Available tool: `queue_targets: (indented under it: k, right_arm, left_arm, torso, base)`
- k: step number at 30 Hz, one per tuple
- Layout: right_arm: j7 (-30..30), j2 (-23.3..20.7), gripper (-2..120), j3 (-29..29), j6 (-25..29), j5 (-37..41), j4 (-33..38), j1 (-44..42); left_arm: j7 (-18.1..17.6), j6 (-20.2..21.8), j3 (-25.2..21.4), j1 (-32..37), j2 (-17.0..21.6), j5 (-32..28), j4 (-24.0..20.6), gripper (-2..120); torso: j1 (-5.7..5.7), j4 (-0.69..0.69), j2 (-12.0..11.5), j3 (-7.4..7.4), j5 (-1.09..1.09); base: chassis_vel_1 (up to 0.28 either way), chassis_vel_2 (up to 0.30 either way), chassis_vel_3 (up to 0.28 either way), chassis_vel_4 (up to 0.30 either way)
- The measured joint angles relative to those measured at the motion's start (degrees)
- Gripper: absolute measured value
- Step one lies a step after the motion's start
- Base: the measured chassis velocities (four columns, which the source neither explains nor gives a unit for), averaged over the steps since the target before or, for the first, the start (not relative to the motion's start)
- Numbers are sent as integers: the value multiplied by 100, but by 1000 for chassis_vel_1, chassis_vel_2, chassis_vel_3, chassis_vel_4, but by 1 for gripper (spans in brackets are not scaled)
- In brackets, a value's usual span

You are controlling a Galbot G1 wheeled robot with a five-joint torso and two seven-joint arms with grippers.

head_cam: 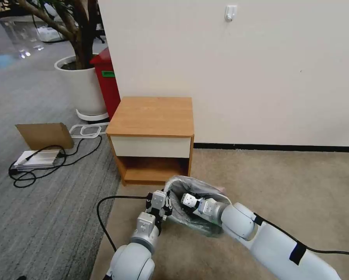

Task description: Pick up the garbage bag from the table and place it over the trash can.

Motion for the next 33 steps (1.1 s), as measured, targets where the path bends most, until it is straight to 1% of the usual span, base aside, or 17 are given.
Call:
queue_targets:
  k: [5,9,12,13,17,18,20,22,23,25,26,27,28,29,30,31,33]
  right_arm:
    - [1,-2,0,45,14,-1,27,-45]
    - [-12,-96,0,210,84,-1,269,-222]
    - [-57,-262,0,442,160,2,598,-472]
    - [-57,-262,0,442,160,2,598,-472]
    - [-133,-539,0,900,319,19,987,-936]
    - [-133,-539,0,900,319,19,987,-936]
    - [-150,-654,0,1144,406,67,1154,-1157]
    - [-141,-785,0,1521,524,307,1448,-1442]
    - [-141,-785,0,1521,524,307,1448,-1442]
    - [60,-846,0,1792,549,682,1754,-1610]
    - [185,-839,0,1905,545,875,1890,-1678]
    - [185,-839,0,1905,545,875,1890,-1678]
    - [286,-819,0,1996,535,1016,1981,-1724]
    - [641,-707,7,2206,522,1389,2159,-1872]
    - [822,-602,10,2340,533,1557,2227,-1986]
    - [822,-602,10,2340,533,1557,2227,-1986]
    - [1059,-287,20,2693,664,1751,2288,-2296]
  left_arm:
    - [0,0,-15,2,-7,-7,11,4]
    - [-6,5,-120,-23,-10,-50,81,4]
    - [-133,104,-242,-78,-20,-363,132,4]
    - [-133,104,-242,-78,-20,-363,132,4]
    - [-367,342,-395,-179,-32,-940,214,4]
    - [-367,342,-395,-179,-32,-940,214,4]
    - [-502,484,-443,-211,-29,-1299,225,4]
    - [-695,662,-484,-230,-20,-1829,212,4]
    - [-695,662,-484,-230,-20,-1829,212,4]
    - [-854,889,-529,-256,-11,-2346,187,4]
    - [-919,1031,-559,-264,-3,-2619,176,4]
    - [-919,1031,-559,-264,-3,-2619,176,4]
    - [-946,1116,-580,-268,7,-2784,169,4]
    - [-976,1274,-620,-281,44,-3106,166,4]
    - [-988,1340,-641,-291,76,-3278,172,4]
    - [-988,1340,-641,-291,76,-3278,172,4]
    - [-1007,1414,-671,-300,132,-3518,228,4]
  torso:
    - [0,0,0,0,0]
    - [0,0,0,0,0]
    - [0,2,0,0,0]
    - [0,2,0,0,0]
    - [0,-1,0,0,0]
    - [0,-1,0,0,0]
    - [0,-1,0,0,0]
    - [0,-1,0,0,1]
    - [0,-1,0,0,1]
    - [0,-1,0,0,-1]
    - [0,0,0,0,0]
    - [0,0,0,0,0]
    - [0,0,0,0,0]
    - [0,1,0,0,-2]
    - [0,1,0,0,0]
    - [0,1,0,0,0]
    - [0,0,0,0,0]
  base:
    - [0,0,0,0]
    - [0,0,0,0]
    - [0,0,0,0]
    - [0,0,0,0]
    - [0,0,0,0]
    - [0,0,0,0]
    - [0,0,0,0]
    - [0,0,0,0]
    - [0,0,0,0]
    - [0,0,0,0]
    - [0,0,0,0]
    - [0,0,0,0]
    - [0,0,0,0]
    - [0,0,0,0]
    - [0,0,0,0]
    - [0,0,0,0]
    - [0,0,0,0]
